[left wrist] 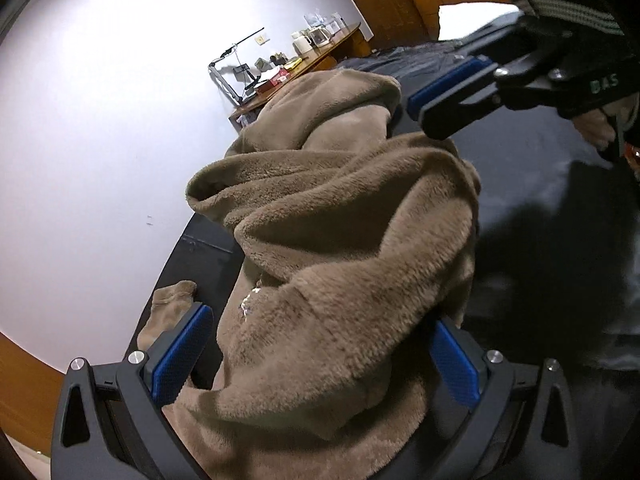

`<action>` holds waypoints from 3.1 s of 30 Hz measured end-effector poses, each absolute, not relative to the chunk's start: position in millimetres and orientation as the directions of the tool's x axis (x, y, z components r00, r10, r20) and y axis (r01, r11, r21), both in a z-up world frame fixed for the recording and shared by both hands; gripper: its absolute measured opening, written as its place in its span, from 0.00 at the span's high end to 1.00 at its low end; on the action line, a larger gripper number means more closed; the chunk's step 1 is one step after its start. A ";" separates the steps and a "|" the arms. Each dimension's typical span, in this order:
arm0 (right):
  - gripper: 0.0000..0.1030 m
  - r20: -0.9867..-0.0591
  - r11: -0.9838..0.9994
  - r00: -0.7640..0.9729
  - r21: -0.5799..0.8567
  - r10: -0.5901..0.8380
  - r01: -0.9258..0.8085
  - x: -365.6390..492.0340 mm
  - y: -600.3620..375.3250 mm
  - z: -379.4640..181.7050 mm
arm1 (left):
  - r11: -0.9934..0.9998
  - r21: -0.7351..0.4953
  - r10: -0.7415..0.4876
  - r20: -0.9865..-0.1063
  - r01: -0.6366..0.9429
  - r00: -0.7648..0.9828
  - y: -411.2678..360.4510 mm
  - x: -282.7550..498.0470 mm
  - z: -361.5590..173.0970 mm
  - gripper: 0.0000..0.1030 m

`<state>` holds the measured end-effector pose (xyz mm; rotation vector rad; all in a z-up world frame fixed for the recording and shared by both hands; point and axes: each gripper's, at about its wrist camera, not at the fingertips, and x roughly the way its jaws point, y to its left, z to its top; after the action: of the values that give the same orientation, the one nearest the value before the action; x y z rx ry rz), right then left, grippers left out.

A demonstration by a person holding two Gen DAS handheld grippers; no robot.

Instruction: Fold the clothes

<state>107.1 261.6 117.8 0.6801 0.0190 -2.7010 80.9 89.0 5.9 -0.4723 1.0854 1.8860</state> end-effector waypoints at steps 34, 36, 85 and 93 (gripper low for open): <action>0.84 -0.465 -0.985 -0.868 0.084 -0.173 0.151 82.1 311.1 119.9 | -0.839 -0.156 0.537 -0.383 -0.521 -0.752 -119.8 78.0 77.4 0.87; 0.68 -0.473 -0.992 -0.872 0.049 -0.126 0.117 62.8 319.5 126.8 | -0.837 -0.194 0.545 -0.391 -0.512 -0.742 -130.3 84.0 68.4 0.87; 0.18 -0.822 -0.966 -0.533 0.076 -0.201 0.246 -82.5 358.2 85.3 | -0.855 -0.321 0.517 -0.468 -0.407 -0.717 -182.6 82.4 22.1 0.82; 0.18 -0.805 -0.954 -0.522 0.175 -0.281 0.244 16.7 370.0 71.3 | -0.865 -0.320 0.500 -0.498 -0.386 -0.708 -184.9 77.8 13.1 0.82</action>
<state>16.7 370.0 71.3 1.3352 -0.0568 -2.5049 77.8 -184.9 13.1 -0.8108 -0.2636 2.5139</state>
